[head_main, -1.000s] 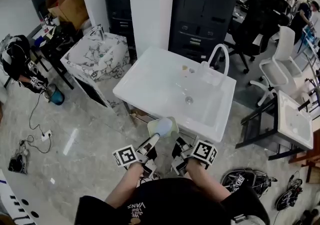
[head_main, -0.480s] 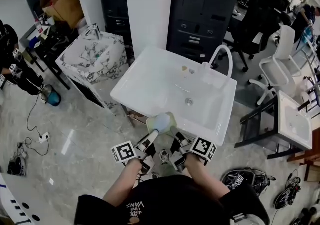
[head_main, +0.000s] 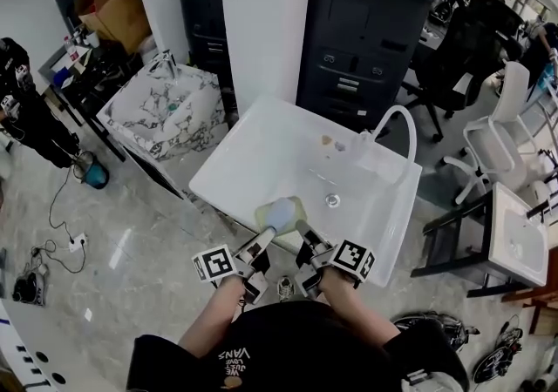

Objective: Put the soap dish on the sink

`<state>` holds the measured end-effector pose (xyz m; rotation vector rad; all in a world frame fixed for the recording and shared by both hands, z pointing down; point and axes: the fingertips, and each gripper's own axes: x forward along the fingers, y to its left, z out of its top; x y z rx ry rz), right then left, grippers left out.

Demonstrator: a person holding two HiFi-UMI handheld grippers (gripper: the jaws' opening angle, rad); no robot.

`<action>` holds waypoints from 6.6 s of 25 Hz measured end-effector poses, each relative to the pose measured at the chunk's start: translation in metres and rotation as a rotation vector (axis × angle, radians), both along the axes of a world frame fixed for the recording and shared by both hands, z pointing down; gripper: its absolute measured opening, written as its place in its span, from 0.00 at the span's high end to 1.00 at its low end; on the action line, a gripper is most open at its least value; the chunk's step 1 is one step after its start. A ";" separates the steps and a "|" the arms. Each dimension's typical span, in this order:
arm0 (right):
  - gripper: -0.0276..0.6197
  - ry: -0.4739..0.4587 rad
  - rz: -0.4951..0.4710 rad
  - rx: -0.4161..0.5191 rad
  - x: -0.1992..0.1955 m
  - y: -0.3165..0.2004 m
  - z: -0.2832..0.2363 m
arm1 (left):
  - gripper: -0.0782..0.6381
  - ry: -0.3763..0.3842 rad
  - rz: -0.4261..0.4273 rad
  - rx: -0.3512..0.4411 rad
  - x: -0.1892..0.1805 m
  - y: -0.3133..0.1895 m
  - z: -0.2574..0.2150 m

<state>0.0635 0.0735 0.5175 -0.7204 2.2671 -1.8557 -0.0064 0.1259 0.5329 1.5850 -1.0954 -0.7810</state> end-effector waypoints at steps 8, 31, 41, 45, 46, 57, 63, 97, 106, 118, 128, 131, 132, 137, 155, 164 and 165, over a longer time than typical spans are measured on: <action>0.83 0.025 -0.027 -0.026 -0.013 -0.046 0.012 | 0.65 0.009 -0.018 -0.020 -0.012 -0.045 0.010; 0.83 0.008 0.096 -0.042 -0.071 -0.129 0.028 | 0.65 0.006 0.119 -0.055 -0.075 -0.138 0.024; 0.83 0.005 0.206 -0.033 -0.093 -0.165 0.030 | 0.65 -0.027 0.230 -0.064 -0.102 -0.184 0.026; 0.83 0.013 0.256 -0.027 -0.097 -0.179 0.032 | 0.65 -0.034 0.292 -0.064 -0.107 -0.202 0.029; 0.83 0.015 0.268 -0.026 -0.097 -0.182 0.033 | 0.65 -0.034 0.306 -0.063 -0.108 -0.206 0.030; 0.83 0.018 0.379 -0.032 -0.101 -0.210 0.043 | 0.65 -0.014 0.394 -0.083 -0.114 -0.244 0.043; 0.83 0.014 0.424 -0.032 -0.098 -0.229 0.050 | 0.65 -0.025 0.426 -0.078 -0.112 -0.267 0.047; 0.82 0.054 0.560 -0.089 -0.100 -0.293 0.120 | 0.65 -0.057 0.479 -0.206 -0.118 -0.347 0.118; 0.82 0.068 0.565 -0.111 -0.104 -0.299 0.128 | 0.65 -0.016 0.410 -0.231 -0.124 -0.362 0.125; 0.82 0.083 0.603 -0.139 -0.105 -0.306 0.133 | 0.65 -0.002 0.375 -0.250 -0.127 -0.361 0.126; 0.82 0.086 0.616 -0.159 -0.105 -0.306 0.138 | 0.65 -0.036 0.331 -0.245 -0.147 -0.343 0.121; 0.82 0.089 0.610 -0.152 -0.106 -0.306 0.138 | 0.65 -0.064 0.362 -0.236 -0.143 -0.330 0.118; 0.82 0.091 0.608 -0.150 -0.106 -0.306 0.138 | 0.65 -0.086 0.377 -0.234 -0.141 -0.325 0.118; 0.82 0.097 0.608 -0.146 -0.105 -0.305 0.138 | 0.71 -0.208 0.435 -0.222 -0.129 -0.309 0.128; 0.82 0.134 0.564 -0.110 -0.102 -0.303 0.134 | 0.82 -0.239 0.368 -0.218 -0.125 -0.338 0.135; 0.82 0.173 0.549 -0.087 -0.093 -0.296 0.132 | 0.82 -0.231 0.347 -0.212 -0.125 -0.348 0.133; 0.82 0.181 0.543 -0.085 -0.092 -0.295 0.133 | 0.82 -0.231 0.346 -0.212 -0.125 -0.348 0.133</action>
